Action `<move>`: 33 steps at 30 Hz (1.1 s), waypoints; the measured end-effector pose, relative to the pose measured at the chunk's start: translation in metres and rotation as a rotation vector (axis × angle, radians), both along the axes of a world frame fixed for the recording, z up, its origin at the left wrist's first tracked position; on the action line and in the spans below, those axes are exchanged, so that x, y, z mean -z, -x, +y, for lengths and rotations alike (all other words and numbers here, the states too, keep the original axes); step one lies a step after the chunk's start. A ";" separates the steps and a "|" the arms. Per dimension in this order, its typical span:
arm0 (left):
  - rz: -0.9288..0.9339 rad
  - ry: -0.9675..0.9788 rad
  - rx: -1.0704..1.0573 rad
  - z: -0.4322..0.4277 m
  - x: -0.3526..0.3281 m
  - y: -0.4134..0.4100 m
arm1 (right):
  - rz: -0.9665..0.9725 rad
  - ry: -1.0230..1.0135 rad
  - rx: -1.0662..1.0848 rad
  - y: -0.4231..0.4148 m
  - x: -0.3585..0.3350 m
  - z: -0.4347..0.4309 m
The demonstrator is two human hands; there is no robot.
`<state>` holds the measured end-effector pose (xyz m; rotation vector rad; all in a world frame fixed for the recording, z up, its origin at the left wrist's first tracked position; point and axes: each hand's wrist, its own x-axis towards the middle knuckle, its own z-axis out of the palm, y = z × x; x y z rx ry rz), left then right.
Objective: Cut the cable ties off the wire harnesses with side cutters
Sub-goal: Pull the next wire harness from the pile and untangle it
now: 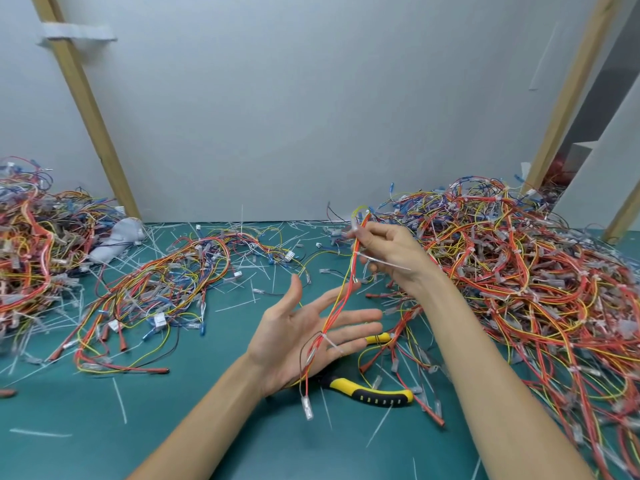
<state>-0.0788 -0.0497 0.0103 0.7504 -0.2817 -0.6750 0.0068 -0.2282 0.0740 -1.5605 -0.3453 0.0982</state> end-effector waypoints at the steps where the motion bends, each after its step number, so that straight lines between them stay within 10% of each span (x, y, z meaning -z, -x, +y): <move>1: -0.006 -0.012 -0.003 0.001 0.001 -0.001 | -0.028 -0.007 0.001 0.002 -0.005 0.000; 21: 0.188 0.045 -0.545 0.029 0.013 -0.023 | -0.509 0.139 -0.116 0.052 -0.073 0.017; 33: 0.101 0.073 -0.439 0.035 -0.022 -0.023 | -0.400 1.207 -0.823 0.092 -0.041 0.067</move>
